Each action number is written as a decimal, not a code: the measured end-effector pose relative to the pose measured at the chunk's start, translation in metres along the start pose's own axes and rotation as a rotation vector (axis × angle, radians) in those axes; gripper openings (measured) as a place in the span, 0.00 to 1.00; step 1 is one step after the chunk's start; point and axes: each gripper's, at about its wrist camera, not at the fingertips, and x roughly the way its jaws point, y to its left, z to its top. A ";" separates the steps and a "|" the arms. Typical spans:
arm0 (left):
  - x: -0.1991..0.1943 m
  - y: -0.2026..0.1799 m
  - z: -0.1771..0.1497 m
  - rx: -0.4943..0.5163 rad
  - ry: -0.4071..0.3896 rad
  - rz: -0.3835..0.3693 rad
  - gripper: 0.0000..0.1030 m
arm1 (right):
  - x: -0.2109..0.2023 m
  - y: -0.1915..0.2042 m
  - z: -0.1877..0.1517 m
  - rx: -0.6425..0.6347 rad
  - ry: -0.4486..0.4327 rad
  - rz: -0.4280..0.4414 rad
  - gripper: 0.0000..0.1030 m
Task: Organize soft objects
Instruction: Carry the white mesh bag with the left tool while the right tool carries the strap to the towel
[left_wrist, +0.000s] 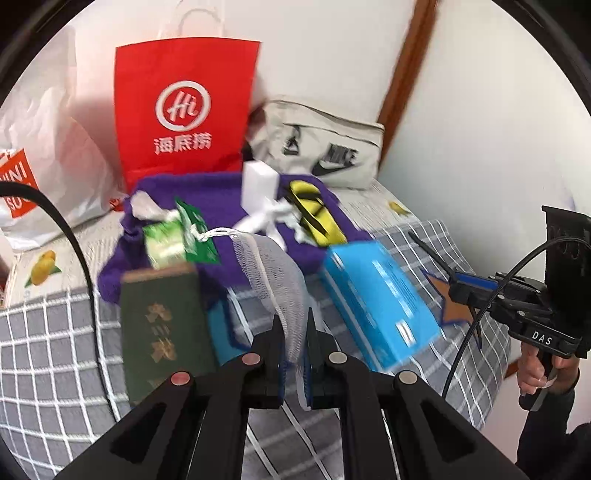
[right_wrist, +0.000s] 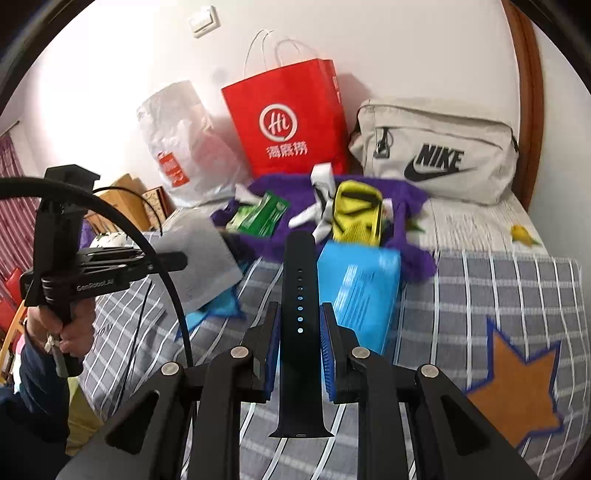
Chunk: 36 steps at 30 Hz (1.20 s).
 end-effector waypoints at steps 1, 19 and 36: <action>0.002 0.006 0.008 -0.014 -0.004 0.008 0.07 | 0.007 -0.004 0.010 -0.002 -0.003 0.002 0.20; 0.063 0.080 0.089 -0.159 0.022 0.068 0.07 | 0.143 -0.004 0.120 -0.058 0.124 0.084 0.20; 0.133 0.108 0.111 -0.214 0.166 0.080 0.07 | 0.235 0.001 0.138 -0.107 0.308 0.002 0.20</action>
